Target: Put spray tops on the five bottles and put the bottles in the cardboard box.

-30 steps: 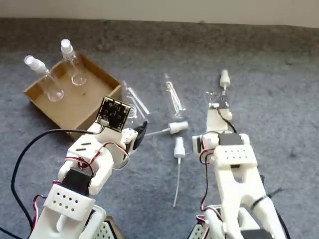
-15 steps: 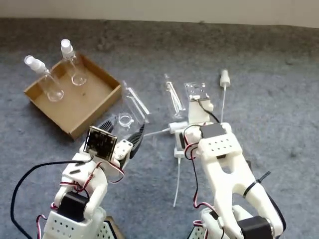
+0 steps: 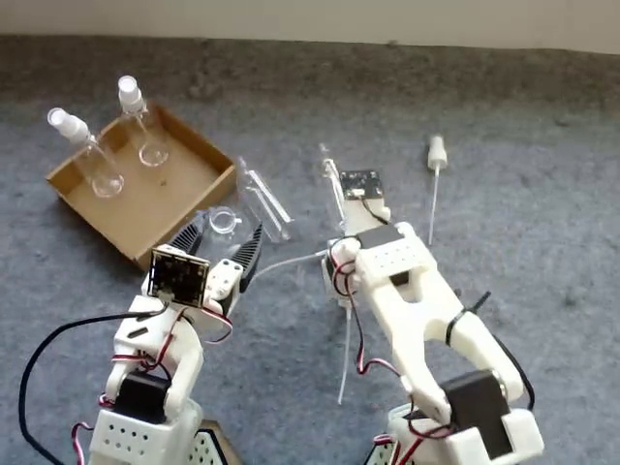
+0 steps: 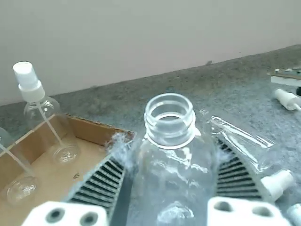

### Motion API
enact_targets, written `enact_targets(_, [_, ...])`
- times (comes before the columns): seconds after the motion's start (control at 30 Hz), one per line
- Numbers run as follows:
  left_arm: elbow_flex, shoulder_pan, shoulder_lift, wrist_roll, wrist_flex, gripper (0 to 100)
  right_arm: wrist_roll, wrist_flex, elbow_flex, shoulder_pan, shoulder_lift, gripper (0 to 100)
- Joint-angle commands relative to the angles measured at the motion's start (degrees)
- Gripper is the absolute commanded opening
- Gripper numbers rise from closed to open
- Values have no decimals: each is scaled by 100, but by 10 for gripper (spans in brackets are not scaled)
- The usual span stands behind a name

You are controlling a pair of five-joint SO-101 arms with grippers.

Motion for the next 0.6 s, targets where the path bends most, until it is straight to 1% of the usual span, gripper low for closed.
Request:
enact_targets(0.0, [215, -180, -57, 26, -695, 73, -79, 347, -699, -66, 286, 110])
enact_targets(0.13, [444, -171, -57, 26, -1029, 73, -79, 347, -901, -48, 664, 110])
enact_targets(0.3, [453, -171, -57, 26, -1037, 73, -53, 347, -919, -75, 1033, 117])
enact_targets(0.43, [453, -171, -57, 26, -1037, 73, -70, 356, -919, -48, 1138, 204])
enact_targets(0.5, [453, -171, -57, 26, -1037, 73, -70, 356, -919, -48, 1130, 196])
enact_targets(0.57, [453, -171, -57, 26, -1037, 73, -62, 356, -919, -40, 1130, 166])
